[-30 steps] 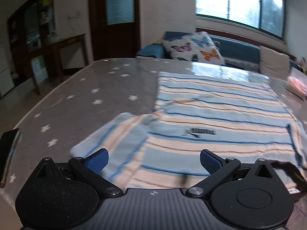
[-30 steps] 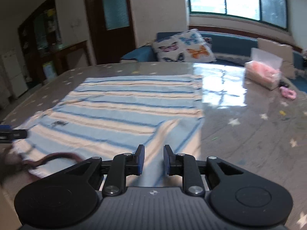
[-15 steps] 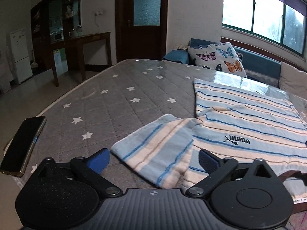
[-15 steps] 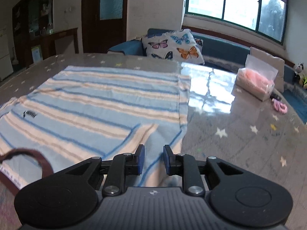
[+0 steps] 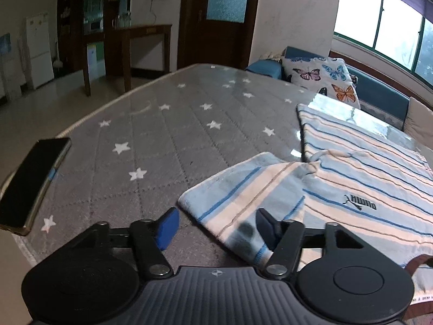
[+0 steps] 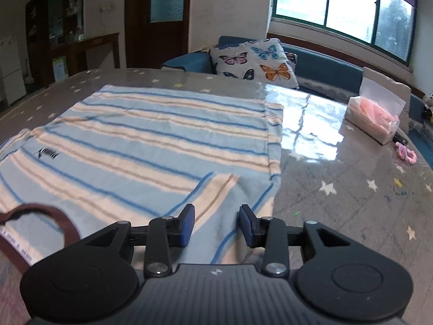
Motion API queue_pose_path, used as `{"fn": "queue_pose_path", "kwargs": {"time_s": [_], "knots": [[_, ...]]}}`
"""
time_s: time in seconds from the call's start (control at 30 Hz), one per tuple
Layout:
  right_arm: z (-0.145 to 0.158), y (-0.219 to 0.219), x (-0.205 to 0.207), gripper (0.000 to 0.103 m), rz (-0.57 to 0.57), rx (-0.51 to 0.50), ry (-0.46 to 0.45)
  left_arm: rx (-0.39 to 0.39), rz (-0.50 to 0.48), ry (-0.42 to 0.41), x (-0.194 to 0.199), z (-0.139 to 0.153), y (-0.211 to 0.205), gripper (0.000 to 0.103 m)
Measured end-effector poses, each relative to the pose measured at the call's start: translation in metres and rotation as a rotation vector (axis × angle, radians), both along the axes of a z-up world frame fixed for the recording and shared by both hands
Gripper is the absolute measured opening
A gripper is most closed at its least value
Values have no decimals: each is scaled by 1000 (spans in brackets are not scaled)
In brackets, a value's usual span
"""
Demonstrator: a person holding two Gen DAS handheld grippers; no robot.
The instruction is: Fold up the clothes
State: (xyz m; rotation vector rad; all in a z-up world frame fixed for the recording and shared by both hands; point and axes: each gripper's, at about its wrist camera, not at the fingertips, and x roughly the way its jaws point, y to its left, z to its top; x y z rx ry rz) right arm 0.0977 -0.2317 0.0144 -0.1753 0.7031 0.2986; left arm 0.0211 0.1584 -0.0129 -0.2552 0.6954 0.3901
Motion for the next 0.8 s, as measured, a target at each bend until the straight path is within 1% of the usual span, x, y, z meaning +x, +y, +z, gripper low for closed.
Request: {"fn": "queue_pose_path", "kwargs": {"time_s": [0.07,0.1,0.17,0.2,0.23,0.27,0.33,0.47,0.6,0.7,0.8], "knots": [[0,2,-6,43,6,-5,-1,-20,4,12,4,-4,4,54],[1,2,-8,46,11,-4,1,-8,6,8,4,-5,3,50],[3,3,-14,46,25,-2,1,-7,14,4,5,-4,4,36],[4,4,-15,47,29,-4,-2,-10,17,0,4,-5,5,31],[5,5,-18,48,35,-10,-7,-11,21,-3,4,-5,7,19],[6,7,-20,48,40,-16,-12,-12,28,-3,4,-5,8,12],[6,8,-23,48,43,-9,-10,-36,25,-11,4,-5,11,6],[5,13,-26,49,57,-1,-6,-43,16,-42,0,3,10,3],[6,17,-28,50,67,0,-8,-56,-24,-112,-6,22,1,3],[7,19,-29,52,73,-3,-13,-48,-105,-173,-11,38,-16,3],[7,19,-30,52,67,-4,-13,-47,-207,-218,-13,50,-36,3]]}}
